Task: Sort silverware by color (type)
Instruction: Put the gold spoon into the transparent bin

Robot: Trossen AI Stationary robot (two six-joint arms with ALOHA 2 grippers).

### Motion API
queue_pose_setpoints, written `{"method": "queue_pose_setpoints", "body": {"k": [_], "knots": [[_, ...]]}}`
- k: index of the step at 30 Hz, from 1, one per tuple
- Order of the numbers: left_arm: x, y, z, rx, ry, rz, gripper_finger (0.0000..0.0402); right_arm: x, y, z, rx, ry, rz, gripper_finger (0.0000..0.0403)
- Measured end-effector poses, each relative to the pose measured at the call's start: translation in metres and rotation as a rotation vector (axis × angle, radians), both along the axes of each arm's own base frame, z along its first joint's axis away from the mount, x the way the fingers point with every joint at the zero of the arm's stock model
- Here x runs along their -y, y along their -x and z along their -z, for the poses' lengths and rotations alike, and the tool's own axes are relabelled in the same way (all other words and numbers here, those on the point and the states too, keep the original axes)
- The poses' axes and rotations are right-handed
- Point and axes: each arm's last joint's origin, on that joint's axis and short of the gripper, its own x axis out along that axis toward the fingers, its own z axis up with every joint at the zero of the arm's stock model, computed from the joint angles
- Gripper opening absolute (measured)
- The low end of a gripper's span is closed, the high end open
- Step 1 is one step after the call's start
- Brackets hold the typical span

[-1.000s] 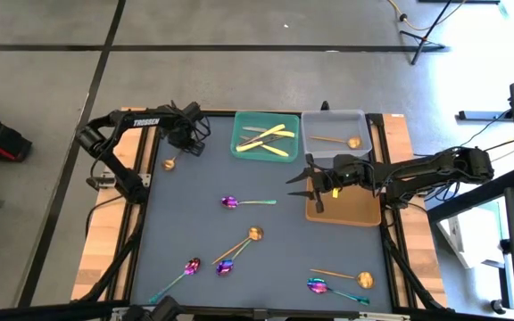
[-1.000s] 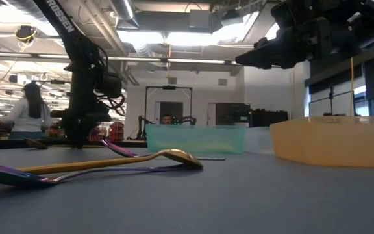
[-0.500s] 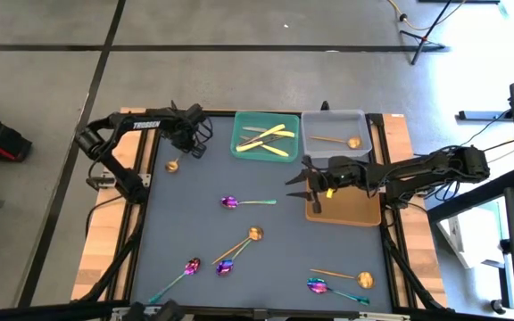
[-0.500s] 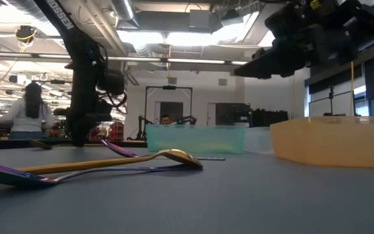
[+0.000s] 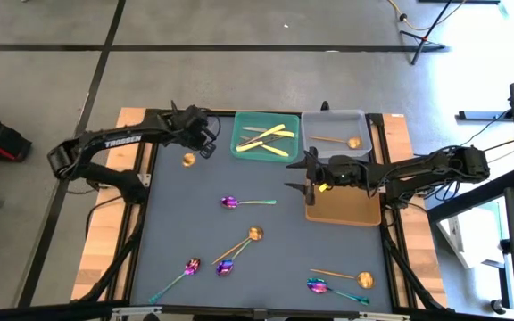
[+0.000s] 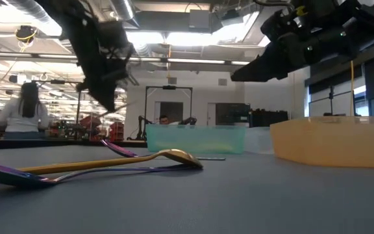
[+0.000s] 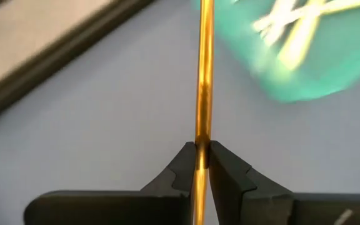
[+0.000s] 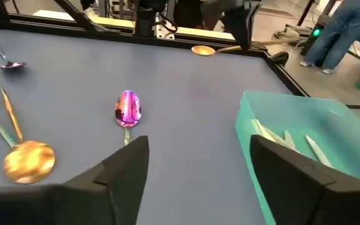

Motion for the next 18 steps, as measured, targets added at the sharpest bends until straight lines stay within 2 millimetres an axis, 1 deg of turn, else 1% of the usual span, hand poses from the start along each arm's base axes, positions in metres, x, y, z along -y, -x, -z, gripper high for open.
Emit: {"method": "queue_pose_setpoints", "body": {"k": [5,11,18], "knots": [[0.021,-0.009,-0.015,0.095,-0.044,0.101,0.0027,0.000,0.000,0.000,-0.002,0.019,-0.014,0.0290],[0.049,-0.023,-0.021,0.183,0.014,0.275,0.0029,0.000,0.000,0.000,-0.002,0.023,-0.007,0.0291],[0.078,-0.042,-0.029,0.304,-0.015,0.432,0.0027,0.000,0.000,0.000,0.000,0.024,-0.006,0.0291]]}}
